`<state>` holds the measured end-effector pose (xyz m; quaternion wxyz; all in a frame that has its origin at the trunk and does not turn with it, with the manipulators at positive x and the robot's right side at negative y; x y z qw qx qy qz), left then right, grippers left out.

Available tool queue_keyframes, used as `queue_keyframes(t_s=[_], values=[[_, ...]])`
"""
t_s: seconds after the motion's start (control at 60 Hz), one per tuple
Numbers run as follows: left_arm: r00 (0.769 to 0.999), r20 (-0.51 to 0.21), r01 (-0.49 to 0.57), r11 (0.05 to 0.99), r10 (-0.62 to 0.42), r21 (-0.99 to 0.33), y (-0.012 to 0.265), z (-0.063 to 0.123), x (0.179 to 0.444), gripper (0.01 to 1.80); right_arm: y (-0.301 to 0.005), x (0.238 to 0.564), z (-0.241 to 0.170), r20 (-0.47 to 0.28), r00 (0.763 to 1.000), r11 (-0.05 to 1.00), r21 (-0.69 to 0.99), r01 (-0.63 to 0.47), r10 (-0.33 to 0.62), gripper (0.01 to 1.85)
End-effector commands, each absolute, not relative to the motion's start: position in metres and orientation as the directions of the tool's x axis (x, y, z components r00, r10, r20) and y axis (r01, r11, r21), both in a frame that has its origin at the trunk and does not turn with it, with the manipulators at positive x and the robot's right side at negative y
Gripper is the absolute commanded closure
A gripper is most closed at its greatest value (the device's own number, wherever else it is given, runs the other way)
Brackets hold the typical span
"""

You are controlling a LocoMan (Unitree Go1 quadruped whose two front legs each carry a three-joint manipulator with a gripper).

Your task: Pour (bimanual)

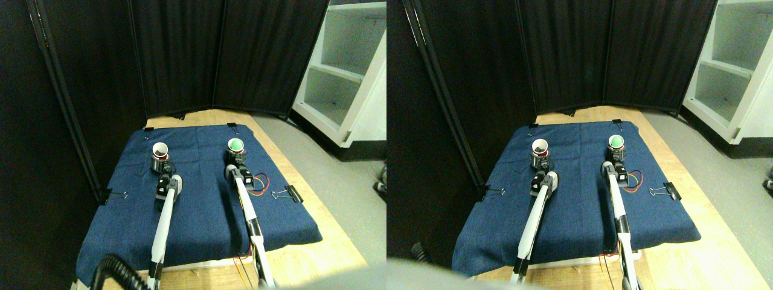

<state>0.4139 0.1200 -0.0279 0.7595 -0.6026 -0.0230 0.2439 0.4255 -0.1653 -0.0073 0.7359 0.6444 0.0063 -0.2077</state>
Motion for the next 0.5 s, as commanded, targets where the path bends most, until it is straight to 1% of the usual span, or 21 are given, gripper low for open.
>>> queue_keyframes(t_s=[0.017, 0.033, 0.05, 0.083, 0.117, 0.167, 0.2, 0.3, 0.333, 0.383, 0.5], values=[[0.906, -0.230, -0.305, 0.172, 0.356, -0.937, 0.118, -0.014, 0.413, 1.48, -0.157, 0.427, 0.015, -0.207, 0.940, 0.087, 0.967, 0.239, -0.272, 1.53], [0.906, -0.230, -0.305, 0.172, 0.356, -0.937, 0.118, -0.014, 0.413, 1.48, -0.157, 0.427, 0.015, -0.207, 0.940, 0.087, 0.967, 0.239, -0.272, 1.53], [0.907, -0.228, -0.300, 0.162, 0.353, -0.940, 0.118, -0.012, 0.412, 1.48, -0.156, 0.427, 0.018, -0.198, 0.942, 0.112, 0.966, 0.235, -0.272, 1.53], [0.910, -0.226, -0.295, 0.160, 0.347, -0.942, 0.119, -0.008, 0.411, 1.48, -0.155, 0.427, 0.022, -0.194, 0.945, 0.129, 0.964, 0.234, -0.264, 1.53], [0.921, -0.220, -0.283, 0.164, 0.320, -0.945, 0.119, -0.004, 0.410, 1.48, -0.155, 0.427, 0.027, -0.181, 0.954, 0.140, 0.966, 0.218, -0.240, 1.53], [0.929, -0.209, -0.269, 0.172, 0.304, -0.948, 0.120, 0.001, 0.410, 1.48, -0.153, 0.425, 0.034, -0.175, 0.957, 0.146, 0.967, 0.211, -0.230, 1.53], [0.931, -0.207, -0.267, 0.172, 0.301, -0.948, 0.120, 0.002, 0.410, 1.48, -0.152, 0.424, 0.035, -0.174, 0.958, 0.149, 0.966, 0.211, -0.229, 1.53], [0.938, -0.204, -0.259, 0.177, 0.279, -0.950, 0.118, 0.013, 0.405, 1.48, -0.148, 0.418, 0.046, -0.165, 0.964, 0.204, 0.957, 0.208, -0.209, 1.53], [0.939, -0.204, -0.258, 0.176, 0.278, -0.950, 0.118, 0.014, 0.404, 1.48, -0.148, 0.418, 0.047, -0.163, 0.965, 0.209, 0.956, 0.206, -0.207, 1.53], [0.943, -0.200, -0.252, 0.173, 0.267, -0.952, 0.117, 0.020, 0.403, 1.48, -0.146, 0.416, 0.052, -0.148, 0.972, 0.208, 0.961, 0.185, -0.182, 1.53], [0.949, -0.193, -0.239, 0.172, 0.247, -0.955, 0.112, 0.028, 0.400, 1.48, -0.142, 0.415, 0.060, -0.145, 0.975, 0.225, 0.957, 0.182, -0.171, 1.53]])
